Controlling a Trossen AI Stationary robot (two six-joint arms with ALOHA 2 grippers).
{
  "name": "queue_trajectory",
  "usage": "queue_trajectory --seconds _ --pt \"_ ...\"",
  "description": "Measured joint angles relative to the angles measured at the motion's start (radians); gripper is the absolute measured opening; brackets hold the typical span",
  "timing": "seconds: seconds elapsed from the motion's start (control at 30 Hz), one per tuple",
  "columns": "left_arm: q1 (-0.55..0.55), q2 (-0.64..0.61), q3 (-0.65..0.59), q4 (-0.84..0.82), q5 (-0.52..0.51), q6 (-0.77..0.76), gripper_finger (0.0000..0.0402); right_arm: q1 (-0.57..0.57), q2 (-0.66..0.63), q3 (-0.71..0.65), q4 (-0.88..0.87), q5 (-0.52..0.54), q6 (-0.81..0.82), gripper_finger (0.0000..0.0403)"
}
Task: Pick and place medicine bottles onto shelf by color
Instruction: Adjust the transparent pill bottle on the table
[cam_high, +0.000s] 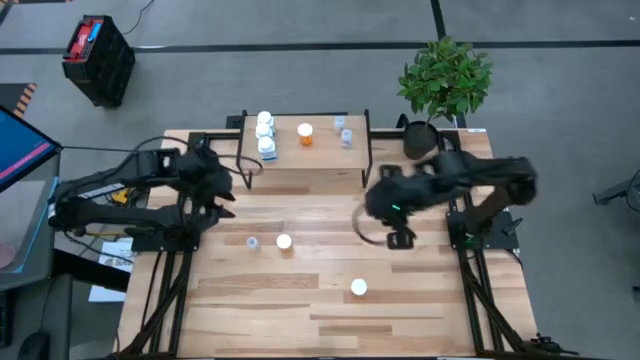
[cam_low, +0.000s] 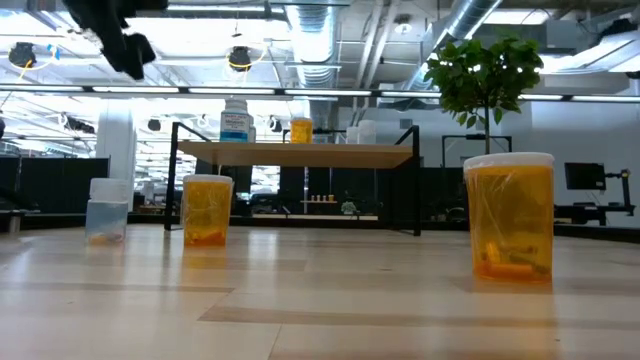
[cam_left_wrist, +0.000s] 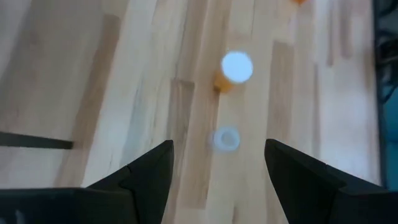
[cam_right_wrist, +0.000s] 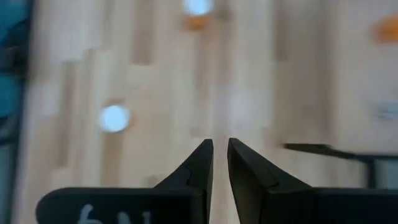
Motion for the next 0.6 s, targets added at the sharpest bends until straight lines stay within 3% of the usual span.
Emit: queue_trajectory --seconds 0.1,0.2,0.4,0.6 --pt "-0.072 0.050 -0.032 0.042 -0.037 0.005 0.0238 0.073 -0.099 -0.083 0.020 0.156 0.108 0.0070" --pt "-0.145 0.101 -0.037 0.065 -0.088 0.012 0.0238 0.127 -0.182 -0.165 0.027 0.229 0.243 0.0070" --pt "-0.287 0.230 -0.047 0.011 -0.115 -0.038 0.0238 0.191 -0.279 -0.318 0.032 0.266 0.451 0.0070" --pt "-0.408 0.344 -0.063 -0.093 -0.223 -0.199 0.0228 0.218 -0.292 -0.428 0.031 0.266 0.477 0.0070"
